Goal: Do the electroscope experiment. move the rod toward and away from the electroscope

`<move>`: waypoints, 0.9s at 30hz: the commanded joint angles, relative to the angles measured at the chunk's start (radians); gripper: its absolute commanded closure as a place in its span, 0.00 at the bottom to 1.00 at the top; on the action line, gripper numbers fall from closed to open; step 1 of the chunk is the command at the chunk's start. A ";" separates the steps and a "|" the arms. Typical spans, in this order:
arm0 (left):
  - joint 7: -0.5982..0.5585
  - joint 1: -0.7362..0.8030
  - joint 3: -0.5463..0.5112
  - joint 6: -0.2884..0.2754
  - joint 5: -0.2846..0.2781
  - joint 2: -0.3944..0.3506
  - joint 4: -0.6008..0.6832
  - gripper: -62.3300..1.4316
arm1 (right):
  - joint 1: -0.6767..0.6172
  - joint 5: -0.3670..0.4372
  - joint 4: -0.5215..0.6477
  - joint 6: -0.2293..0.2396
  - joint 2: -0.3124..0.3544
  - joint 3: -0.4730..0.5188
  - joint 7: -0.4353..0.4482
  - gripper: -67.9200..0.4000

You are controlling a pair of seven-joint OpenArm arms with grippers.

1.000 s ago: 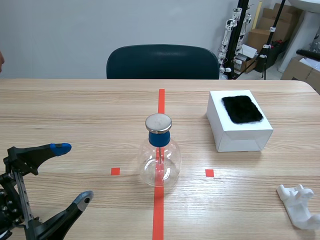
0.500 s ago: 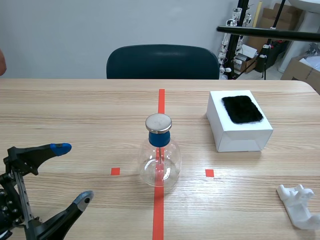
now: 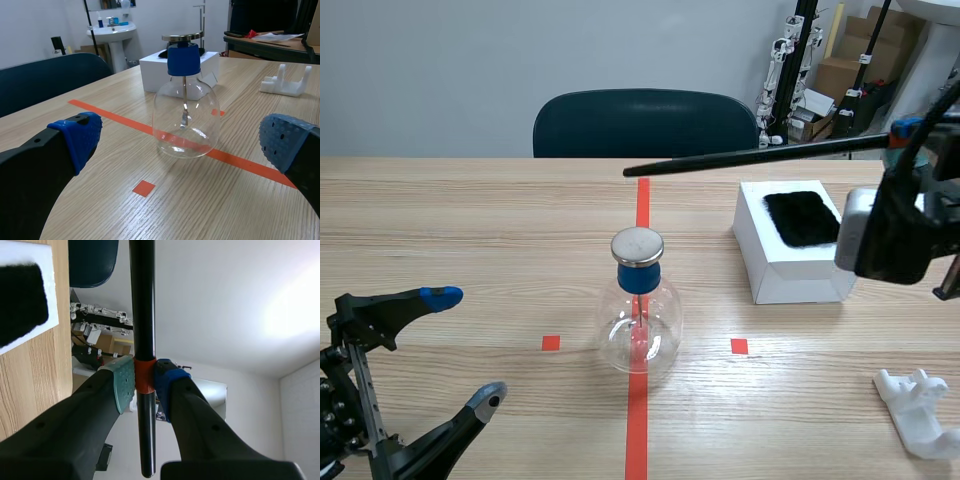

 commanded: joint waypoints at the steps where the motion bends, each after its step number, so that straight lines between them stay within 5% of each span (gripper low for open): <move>1: -0.020 -0.006 -0.003 -0.002 -0.013 -0.011 0.017 0.00 | 0.013 -0.014 0.002 0.007 0.025 0.008 -0.004 0.99; 27: -0.020 -0.006 -0.003 -0.002 -0.013 -0.011 0.017 0.00 | 0.013 -0.127 -0.010 0.043 0.026 0.002 0.014 0.99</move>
